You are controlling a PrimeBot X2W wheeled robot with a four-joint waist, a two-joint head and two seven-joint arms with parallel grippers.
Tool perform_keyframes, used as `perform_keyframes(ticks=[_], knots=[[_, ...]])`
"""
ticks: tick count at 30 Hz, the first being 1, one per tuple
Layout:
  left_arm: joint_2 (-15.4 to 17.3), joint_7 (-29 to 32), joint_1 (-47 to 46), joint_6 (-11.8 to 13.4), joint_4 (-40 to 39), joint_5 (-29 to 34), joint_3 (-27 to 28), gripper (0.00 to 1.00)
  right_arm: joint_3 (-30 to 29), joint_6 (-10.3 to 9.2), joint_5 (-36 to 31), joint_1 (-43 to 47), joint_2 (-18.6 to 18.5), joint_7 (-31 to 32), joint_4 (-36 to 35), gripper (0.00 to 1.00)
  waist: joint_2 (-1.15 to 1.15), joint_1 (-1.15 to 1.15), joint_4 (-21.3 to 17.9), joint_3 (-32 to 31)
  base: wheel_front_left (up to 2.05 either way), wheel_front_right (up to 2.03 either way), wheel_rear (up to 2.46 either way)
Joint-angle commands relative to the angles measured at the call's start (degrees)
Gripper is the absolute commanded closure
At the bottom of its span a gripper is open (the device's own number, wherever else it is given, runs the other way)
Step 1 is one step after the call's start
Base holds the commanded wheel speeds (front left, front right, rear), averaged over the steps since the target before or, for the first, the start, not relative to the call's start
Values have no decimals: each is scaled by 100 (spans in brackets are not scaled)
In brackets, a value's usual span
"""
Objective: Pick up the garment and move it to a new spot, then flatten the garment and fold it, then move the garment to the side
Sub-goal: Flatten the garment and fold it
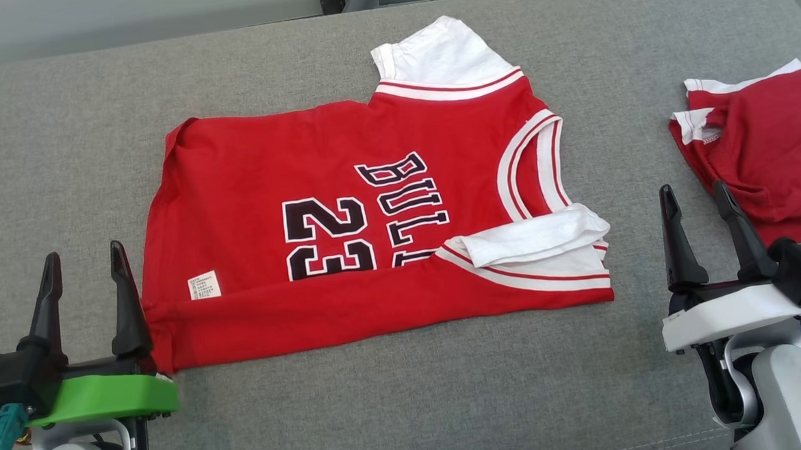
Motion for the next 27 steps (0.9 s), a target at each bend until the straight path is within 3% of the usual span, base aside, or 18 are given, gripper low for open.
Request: perform_keyframes(ticks=[1,13,19,27], knots=[[-12,-16,-20,-84,106,94,14,0,-14,-4,-38,48,-5,-42,45,0,0,0,5,-27,0,0,0],[-154,264,-27,-408,1165,-54,-352,0,273,-4,-155,168,-75,29,333,0,0,0,35,60,0,0,0],[-365,420,-10,-524,1892,-303,-465,0,689,-4,-26,324,-60,97,740,0,0,0,70,152,0,0,0],[-334,765,-297,-692,2674,-583,-439,0,1071,-4,252,-21,-59,147,1478,0,0,0,57,237,0,0,0]])
